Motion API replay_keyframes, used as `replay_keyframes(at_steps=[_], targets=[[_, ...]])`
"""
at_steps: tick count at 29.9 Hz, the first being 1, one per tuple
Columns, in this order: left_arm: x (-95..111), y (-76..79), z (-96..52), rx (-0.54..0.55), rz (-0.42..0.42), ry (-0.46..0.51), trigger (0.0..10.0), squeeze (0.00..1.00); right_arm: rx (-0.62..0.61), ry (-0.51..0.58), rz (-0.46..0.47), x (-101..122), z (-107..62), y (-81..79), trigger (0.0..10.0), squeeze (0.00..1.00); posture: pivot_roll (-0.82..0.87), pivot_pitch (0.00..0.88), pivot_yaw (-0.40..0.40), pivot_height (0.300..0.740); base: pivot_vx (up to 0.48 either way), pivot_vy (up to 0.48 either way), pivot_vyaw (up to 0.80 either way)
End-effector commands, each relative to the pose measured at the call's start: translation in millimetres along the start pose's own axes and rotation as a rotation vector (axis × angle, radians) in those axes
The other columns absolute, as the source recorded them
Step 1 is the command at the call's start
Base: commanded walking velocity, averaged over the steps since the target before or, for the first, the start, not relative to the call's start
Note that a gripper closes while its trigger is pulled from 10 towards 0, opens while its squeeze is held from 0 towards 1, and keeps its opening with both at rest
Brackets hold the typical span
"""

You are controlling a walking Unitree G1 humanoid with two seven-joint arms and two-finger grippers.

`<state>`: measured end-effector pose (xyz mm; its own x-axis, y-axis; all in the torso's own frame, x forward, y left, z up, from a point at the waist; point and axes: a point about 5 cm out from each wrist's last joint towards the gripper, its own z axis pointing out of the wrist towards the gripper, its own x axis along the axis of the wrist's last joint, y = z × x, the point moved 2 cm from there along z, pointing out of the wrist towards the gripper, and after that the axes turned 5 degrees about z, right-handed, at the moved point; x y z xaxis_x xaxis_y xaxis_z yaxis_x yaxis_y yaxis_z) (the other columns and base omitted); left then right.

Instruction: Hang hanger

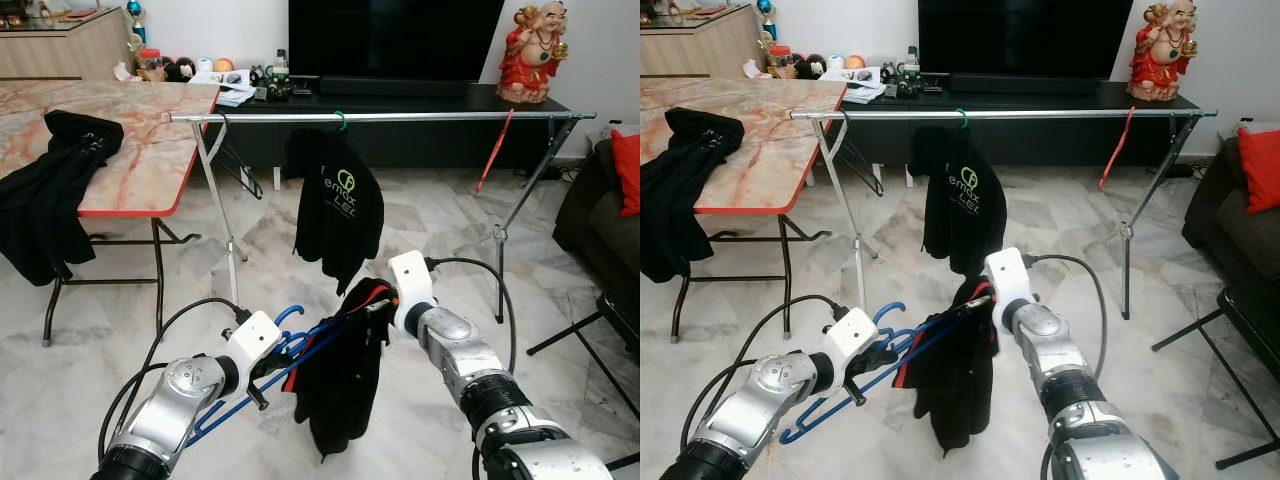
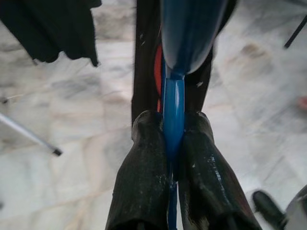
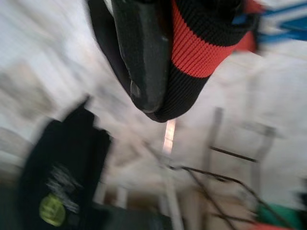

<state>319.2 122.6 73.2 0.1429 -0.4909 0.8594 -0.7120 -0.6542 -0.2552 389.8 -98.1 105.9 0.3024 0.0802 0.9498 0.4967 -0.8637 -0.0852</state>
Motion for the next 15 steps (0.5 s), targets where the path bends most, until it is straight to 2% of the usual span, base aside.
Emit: replay_keyframes(at_steps=[1, 10, 13, 14, 15], targets=[[12, -3.0, 0.3, -0.005, 0.004, 0.049, 10.0, 0.00, 0.069, 0.076, -0.017, 17, 0.6, -8.8, 10.0, 0.00, 0.14, 0.000, -0.054, 0.740, 0.000, 0.000, 0.00], [20, 6.5, 0.3, -0.063, -0.052, 0.123, 10.0, 0.00, 0.256, 0.065, -0.098, 15, -5.8, -25.6, 10.0, 0.00, 0.14, 0.000, -0.053, 0.740, 0.000, 0.000, 0.00], [24, 7.3, 0.0, -0.073, -0.071, 0.148, 10.0, 0.00, 0.348, 0.046, -0.150, 11, -13.4, -30.7, 10.0, 0.00, 0.13, 0.000, -0.052, 0.740, 0.000, 0.000, 0.00], [25, 7.4, 0.5, -0.074, -0.072, 0.149, 10.0, 0.00, 0.425, 0.043, -0.152, 9, -19.2, -34.9, 10.0, 0.00, 0.13, 0.000, -0.051, 0.740, 0.000, 0.000, 0.00], [25, 7.4, 0.5, -0.074, -0.072, 0.149, 10.0, 0.00, 0.425, 0.043, -0.152, 9, -19.2, -34.9, 10.0, 0.00, 0.13, 0.000, -0.051, 0.740, 0.000, 0.000, 0.00]])
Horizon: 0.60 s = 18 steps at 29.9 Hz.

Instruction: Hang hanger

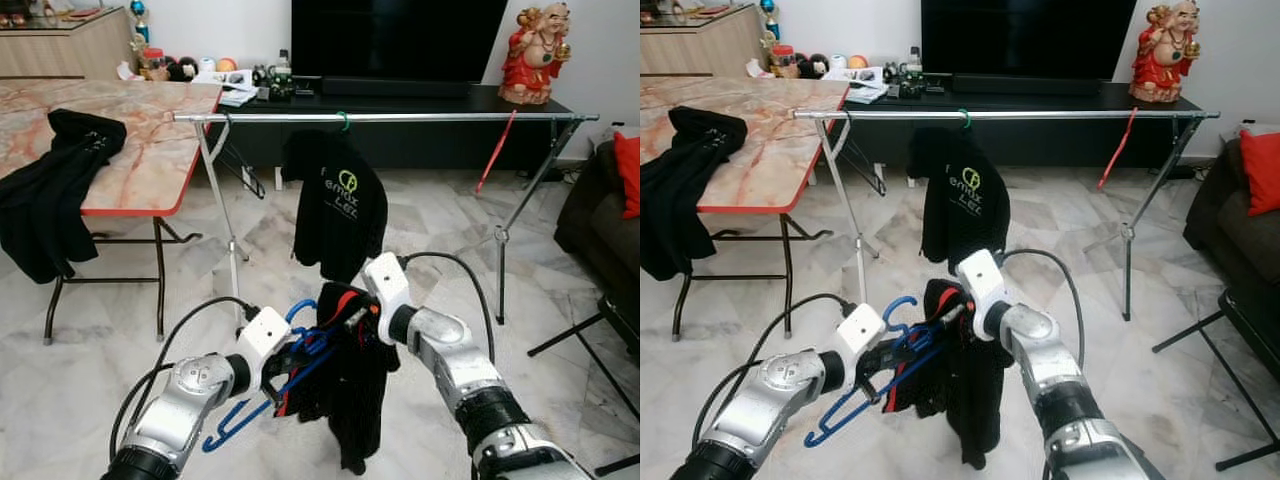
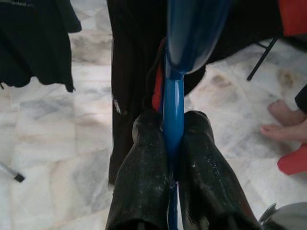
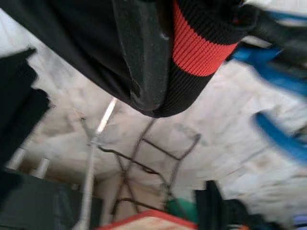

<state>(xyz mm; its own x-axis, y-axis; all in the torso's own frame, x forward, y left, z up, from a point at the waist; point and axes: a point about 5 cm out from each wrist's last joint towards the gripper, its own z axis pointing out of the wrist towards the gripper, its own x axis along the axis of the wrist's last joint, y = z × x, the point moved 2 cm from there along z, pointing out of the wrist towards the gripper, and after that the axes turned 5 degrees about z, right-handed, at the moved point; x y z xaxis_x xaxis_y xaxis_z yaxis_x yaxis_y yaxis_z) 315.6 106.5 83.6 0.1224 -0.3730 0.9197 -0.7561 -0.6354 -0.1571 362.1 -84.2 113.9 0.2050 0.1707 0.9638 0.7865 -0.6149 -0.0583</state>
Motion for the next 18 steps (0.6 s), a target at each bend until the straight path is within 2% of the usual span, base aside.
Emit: replay_keyframes(at_steps=[1, 2, 4, 5, 6, 7, 8, 9, 10, 13, 15, 16, 17, 18], targets=[[9, -2.2, -0.5, 0.006, 0.004, 0.037, 10.0, 0.00, 0.108, 0.034, -0.029, 10, -0.5, -11.6, 10.0, 0.00, 0.13, 0.000, -0.051, 0.740, 0.000, 0.000, 0.00], [9, -2.1, 0.0, 0.006, 0.002, 0.040, 10.0, 0.00, 0.154, 0.047, -0.044, 9, -4.2, -16.4, 10.0, 0.00, 0.13, 0.000, -0.052, 0.740, 0.000, 0.000, 0.00], [10, -2.4, 1.0, 0.014, -0.005, 0.047, 10.0, 0.00, 0.152, 0.046, -0.039, 6, -8.3, -14.3, 10.0, 0.00, 0.13, 0.000, -0.052, 0.740, 0.000, 0.000, 0.00], [10, -3.1, 1.6, 0.025, -0.008, 0.051, 10.0, 0.00, 0.054, 0.012, -0.047, -1, -10.3, -1.3, 10.0, 0.00, 0.13, 0.000, -0.052, 0.740, 0.000, 0.000, 0.00], [10, -3.1, 1.6, 0.025, -0.008, 0.051, 10.0, 0.00, 0.054, 0.012, -0.047, -1, -10.3, -1.3, 10.0, 0.00, 0.13, 0.000, -0.052, 0.740, 0.000, 0.000, 0.00], [10, -3.8, 1.8, 0.034, -0.010, 0.053, 10.0, 0.00, -0.080, -0.040, -0.053, -9, -12.9, 15.3, 10.0, 0.00, 0.13, 0.000, -0.052, 0.740, 0.000, 0.000, 0.00], [10, -4.2, 1.8, 0.039, -0.008, 0.051, 10.0, 0.00, -0.163, -0.073, -0.052, -13, -15.6, 25.1, 10.0, 0.00, 0.13, 0.000, -0.052, 0.740, 0.000, 0.000, 0.00], [9, -4.7, 1.9, 0.045, -0.008, 0.047, 10.0, 0.00, -0.316, -0.124, -0.048, -20, -23.0, 42.7, 10.0, 0.00, 0.13, 0.000, -0.051, 0.740, 0.000, 0.000, 0.00], [8, -4.8, 2.0, 0.047, -0.008, 0.044, 10.0, 0.00, -0.385, -0.139, -0.061, -21, -27.8, 50.7, 10.0, 0.00, 0.13, 0.000, -0.051, 0.740, 0.000, 0.000, 0.00], [7, -4.6, 2.0, 0.048, -0.010, 0.042, 10.0, 0.00, -0.449, -0.112, -0.072, -18, -32.1, 57.3, 10.0, 0.00, 0.13, 0.000, -0.051, 0.740, 0.000, 0.000, 0.00], [7, -4.6, 1.8, 0.048, -0.011, 0.042, 10.0, 0.00, -0.450, -0.082, -0.062, -14, -31.2, 56.8, 10.0, 0.00, 0.13, 0.000, -0.050, 0.740, 0.000, 0.000, 0.00], [7, -4.5, 1.6, 0.047, -0.014, 0.044, 10.0, 0.00, -0.415, -0.030, -0.051, -8, -27.6, 51.4, 10.0, 0.00, 0.13, 0.000, -0.050, 0.740, 0.000, 0.000, 0.00], [7, -4.5, 1.6, 0.047, -0.014, 0.044, 10.0, 0.00, -0.415, -0.030, -0.051, -8, -27.6, 51.4, 10.0, 0.00, 0.13, 0.000, -0.050, 0.740, 0.000, 0.000, 0.00], [8, -3.9, 1.8, 0.044, -0.018, 0.047, 10.0, 0.00, -0.336, 0.012, -0.060, -2, -21.6, 41.1, 10.0, 0.00, 0.13, 0.000, -0.050, 0.740, 0.000, 0.000, 0.00]])
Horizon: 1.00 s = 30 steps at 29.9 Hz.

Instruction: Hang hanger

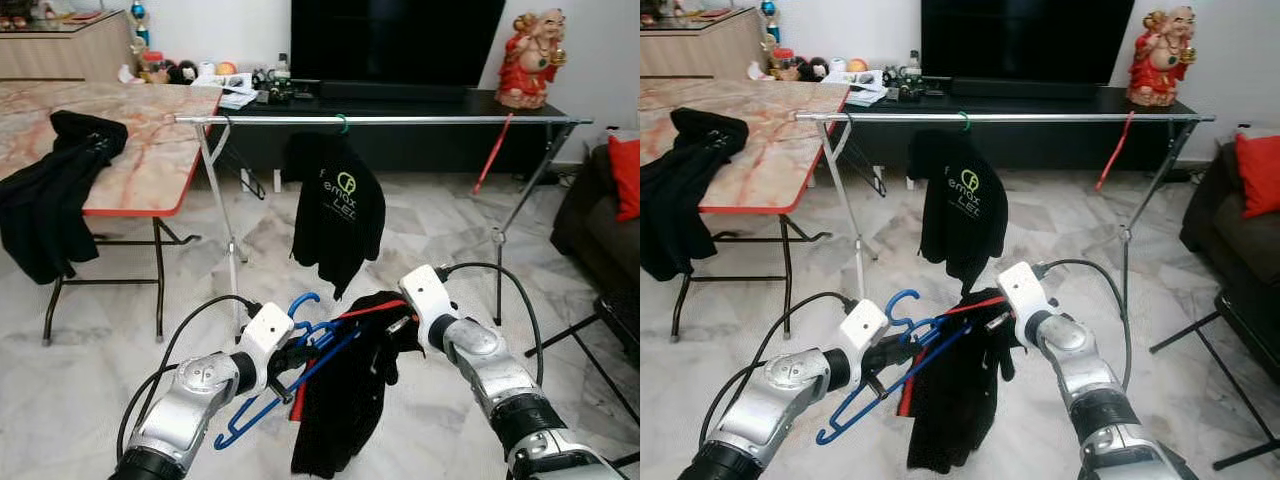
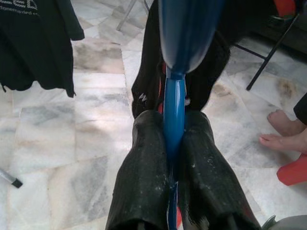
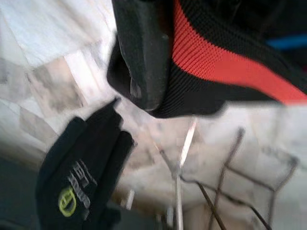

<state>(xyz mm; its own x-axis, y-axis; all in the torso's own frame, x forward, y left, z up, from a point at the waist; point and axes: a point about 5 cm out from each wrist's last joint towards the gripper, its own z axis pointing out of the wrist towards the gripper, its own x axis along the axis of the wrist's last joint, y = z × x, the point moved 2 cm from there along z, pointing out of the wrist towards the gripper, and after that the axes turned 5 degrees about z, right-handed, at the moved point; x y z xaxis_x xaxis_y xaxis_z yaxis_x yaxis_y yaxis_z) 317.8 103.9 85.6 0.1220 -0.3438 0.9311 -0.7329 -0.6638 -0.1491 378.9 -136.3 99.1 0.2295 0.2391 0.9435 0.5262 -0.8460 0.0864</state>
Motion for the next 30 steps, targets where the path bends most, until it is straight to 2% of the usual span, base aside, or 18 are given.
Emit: replay_keyframes(at_steps=[1, 3, 5, 6, 8, 10, 11, 12, 13, 18, 20, 23, 27, 30], targets=[[5, -2.8, -0.1, 0.009, 0.001, 0.025, 10.0, 0.00, 0.089, 0.103, -0.018, 20, 2.4, -13.3, 10.0, 0.00, 0.13, 0.000, -0.050, 0.740, 0.000, 0.000, 0.00], [5, -1.9, 0.3, 0.005, -0.001, 0.026, 10.0, 0.00, 0.244, 0.172, -0.022, 28, -0.2, -32.7, 10.0, 0.00, 0.14, 0.000, -0.051, 0.740, 0.000, 0.000, 0.00], [6, -1.8, 0.4, 0.005, -0.001, 0.026, 10.0, 0.00, 0.287, 0.193, -0.023, 31, -1.6, -37.8, 10.0, 0.00, 0.14, 0.000, -0.051, 0.740, 0.000, 0.000, 0.00], [5, -1.5, 0.4, 0.003, -0.003, 0.027, 10.0, 0.00, 0.418, 0.236, -0.019, 36, -8.6, -52.1, 10.0, 0.00, 0.14, 0.000, -0.051, 0.740, 0.000, 0.000, 0.00], [5, -1.5, 0.4, 0.003, -0.003, 0.027, 10.0, 0.00, 0.448, 0.245, -0.018, 37, -10.5, -55.3, 10.0, 0.00, 0.14, 0.000, -0.051, 0.740, 0.000, 0.000, 0.00], [5, -1.4, 0.6, 0.004, -0.006, 0.027, 10.0, 0.00, 0.586, 0.253, -0.032, 38, -20.8, -68.3, 10.0, 0.00, 0.13, 0.000, -0.052, 0.740, 0.000, 0.000, 0.00], [5, -1.4, 0.6, 0.004, -0.006, 0.027, 10.0, 0.00, 0.586, 0.253, -0.032, 38, -20.8, -68.3, 10.0, 0.00, 0.13, 0.000, -0.052, 0.740, 0.000, 0.000, 0.00], [5, -0.9, 1.0, 0.006, -0.012, 0.029, 10.0, 0.00, 0.698, 0.235, -0.042, 33, -32.2, -75.8, 10.0, 0.00, 0.13, 0.000, -0.052, 0.740, 0.000, 0.000, 0.00], [5, -0.5, 1.3, 0.007, -0.013, 0.030, 10.0, 0.00, 0.713, 0.220, -0.049, 30, -34.8, -75.8, 10.0, 0.00, 0.13, 0.000, -0.053, 0.740, 0.000, 0.000, 0.00], [5, 0.0, 2.2, 0.012, -0.017, 0.031, 10.0, 0.00, 0.619, 0.134, -0.112, 13, -27.8, -64.7, 10.0, 0.00, 0.13, 0.000, -0.054, 0.740, 0.000, 0.000, 0.00], [5, -0.3, 2.5, 0.020, -0.026, 0.037, 10.0, 0.00, 0.505, 0.040, -0.160, -4, -24.0, -49.9, 10.0, 0.00, 0.13, 0.000, -0.054, 0.740, 0.000, 0.000, 0.00], [5, -0.9, 2.6, 0.027, -0.033, 0.040, 10.0, 0.00, 0.439, 0.025, -0.164, -9, -23.6, -42.6, 10.0, 0.00, 0.13, 0.000, -0.053, 0.740, 0.000, 0.000, 0.00], [5, -1.6, 2.5, 0.031, -0.040, 0.045, 10.0, 0.00, 0.420, 0.045, -0.144, -4, -24.0, -42.4, 10.0, 0.00, 0.13, 0.000, -0.052, 0.740, 0.000, 0.000, 0.00], [6, -1.3, 2.6, 0.026, -0.046, 0.051, 10.0, 0.00, 0.453, 0.061, -0.124, 0, -24.3, -48.8, 10.0, 0.00, 0.13, 0.000, -0.051, 0.740, 0.000, 0.000, 0.00]])
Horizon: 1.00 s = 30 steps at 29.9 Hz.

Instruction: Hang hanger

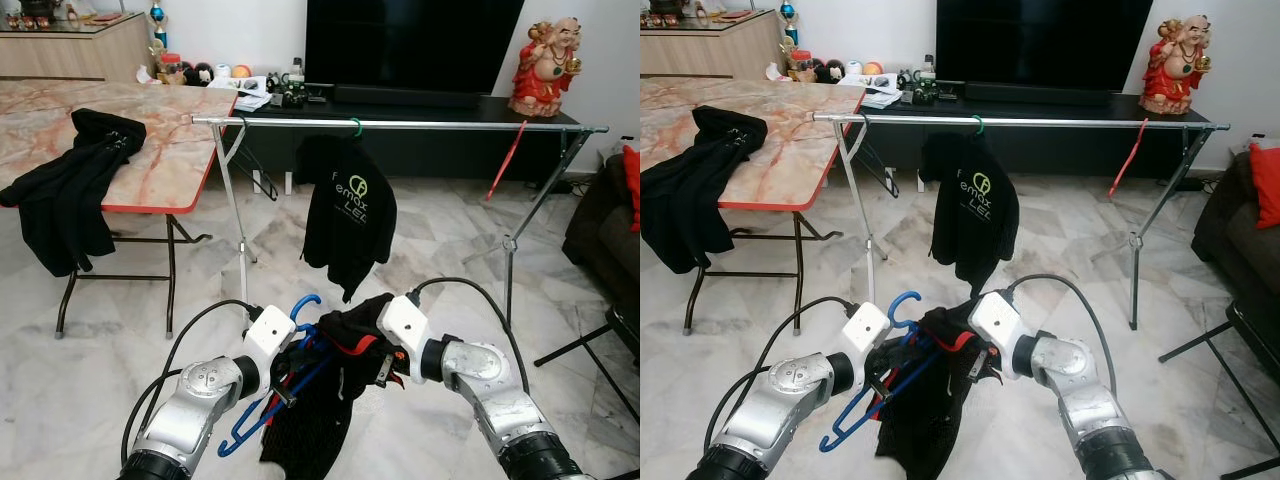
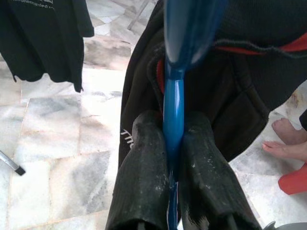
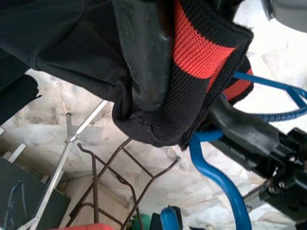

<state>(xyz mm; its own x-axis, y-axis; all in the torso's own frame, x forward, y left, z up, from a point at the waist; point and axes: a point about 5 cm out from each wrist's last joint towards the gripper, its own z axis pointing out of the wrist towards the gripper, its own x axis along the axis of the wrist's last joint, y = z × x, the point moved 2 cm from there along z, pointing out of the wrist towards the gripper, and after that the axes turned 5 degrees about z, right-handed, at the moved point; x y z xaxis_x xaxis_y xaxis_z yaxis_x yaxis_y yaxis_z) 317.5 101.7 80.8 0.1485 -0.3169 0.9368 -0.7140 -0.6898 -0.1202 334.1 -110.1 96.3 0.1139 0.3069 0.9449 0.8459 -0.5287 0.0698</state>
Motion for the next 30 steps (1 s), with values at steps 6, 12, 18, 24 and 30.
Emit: replay_keyframes(at_steps=[6, 12, 18, 24, 30], targets=[[14, -5.1, -1.2, 0.009, -0.020, 0.073, 10.0, 0.00, 0.108, -0.025, -0.017, 0, -1.5, -13.1, 10.0, 0.00, 0.13, 0.000, -0.051, 0.740, 0.000, 0.000, 0.00], [16, -4.1, 0.1, 0.007, -0.028, 0.085, 10.0, 0.00, 0.102, -0.118, -0.023, -18, -2.1, -13.6, 10.0, 1.00, 0.13, 0.000, -0.053, 0.740, 0.000, 0.000, 0.00], [16, -4.3, 0.5, 0.009, -0.032, 0.086, 10.0, 0.00, 0.096, -0.184, -0.036, -26, -4.5, -13.6, 10.0, 1.00, 0.13, 0.000, -0.053, 0.740, 0.000, 0.000, 0.00], [15, -5.2, 0.2, 0.016, -0.032, 0.086, 10.0, 0.00, 0.154, -0.247, -0.034, -36, -9.5, -20.9, 10.0, 1.00, 0.13, 0.001, -0.054, 0.740, 0.000, 0.000, 0.00], [15, -5.5, 1.0, 0.022, -0.034, 0.087, 10.0, 0.00, 0.114, -0.263, -0.033, -42, -10.9, -20.1, 10.0, 1.00, 0.12, 0.001, -0.055, 0.740, 0.000, 0.000, 0.00]])
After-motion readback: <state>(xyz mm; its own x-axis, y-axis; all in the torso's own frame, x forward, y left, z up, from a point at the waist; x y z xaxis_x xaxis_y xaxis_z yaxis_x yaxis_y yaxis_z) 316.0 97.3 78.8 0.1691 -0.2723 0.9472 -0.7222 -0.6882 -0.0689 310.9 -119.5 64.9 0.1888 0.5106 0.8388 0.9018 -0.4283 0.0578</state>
